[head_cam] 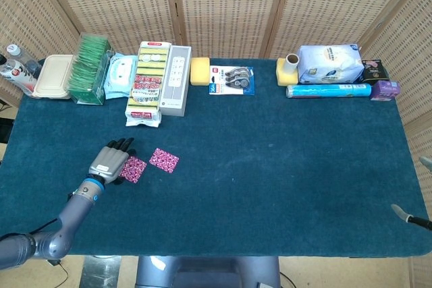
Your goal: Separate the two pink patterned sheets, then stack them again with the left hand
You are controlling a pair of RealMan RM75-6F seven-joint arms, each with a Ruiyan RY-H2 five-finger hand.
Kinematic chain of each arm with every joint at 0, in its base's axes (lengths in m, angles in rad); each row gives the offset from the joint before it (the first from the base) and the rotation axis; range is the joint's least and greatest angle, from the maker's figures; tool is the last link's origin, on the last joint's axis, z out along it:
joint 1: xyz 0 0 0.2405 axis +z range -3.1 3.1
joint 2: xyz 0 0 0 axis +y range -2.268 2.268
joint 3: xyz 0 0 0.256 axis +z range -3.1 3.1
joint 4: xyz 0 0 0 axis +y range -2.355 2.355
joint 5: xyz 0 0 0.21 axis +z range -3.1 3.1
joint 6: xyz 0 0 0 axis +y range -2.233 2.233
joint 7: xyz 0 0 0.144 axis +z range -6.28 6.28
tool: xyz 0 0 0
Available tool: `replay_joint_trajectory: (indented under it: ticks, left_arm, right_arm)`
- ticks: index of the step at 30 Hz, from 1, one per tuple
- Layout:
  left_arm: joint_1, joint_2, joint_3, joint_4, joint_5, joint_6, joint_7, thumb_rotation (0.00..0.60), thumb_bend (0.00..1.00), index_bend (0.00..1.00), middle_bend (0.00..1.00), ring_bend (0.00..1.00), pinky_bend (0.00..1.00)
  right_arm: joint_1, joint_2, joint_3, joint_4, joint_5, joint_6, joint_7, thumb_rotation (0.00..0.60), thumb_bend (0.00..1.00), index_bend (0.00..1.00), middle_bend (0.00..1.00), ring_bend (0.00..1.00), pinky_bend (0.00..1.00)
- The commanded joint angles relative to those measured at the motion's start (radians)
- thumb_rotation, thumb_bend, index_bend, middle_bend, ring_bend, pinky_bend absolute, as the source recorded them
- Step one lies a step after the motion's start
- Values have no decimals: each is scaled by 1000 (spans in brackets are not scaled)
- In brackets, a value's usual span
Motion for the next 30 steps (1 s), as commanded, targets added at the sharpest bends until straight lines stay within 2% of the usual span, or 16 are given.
replay_joint_trajectory:
  ticks: [1, 9, 20, 30]
  left_arm:
    - [-11, -14, 5, 5, -28, -6, 22, 600, 247, 209, 0, 0, 101]
    - [-20, -23, 14, -2, -68, -1, 47, 600, 247, 209, 0, 0, 101]
    - [-13, 36, 37, -77, -100, 13, 41, 600, 246, 209, 0, 0, 101]
    - [-10, 59, 15, -102, -40, 32, -13, 600, 247, 208, 0, 0, 101]
  right_arm:
    - [0, 0, -1, 1, -1, 0, 1, 600, 0, 115, 0, 0, 21]
    - [-2, 0, 2, 6, 3, 2, 9, 600, 0, 115, 0, 0, 20]
    - [-1, -1, 0, 1, -3, 3, 2, 600, 0, 115, 0, 0, 20]
    - [1, -2, -1, -1, -1, 0, -4, 600, 0, 115, 0, 0, 21]
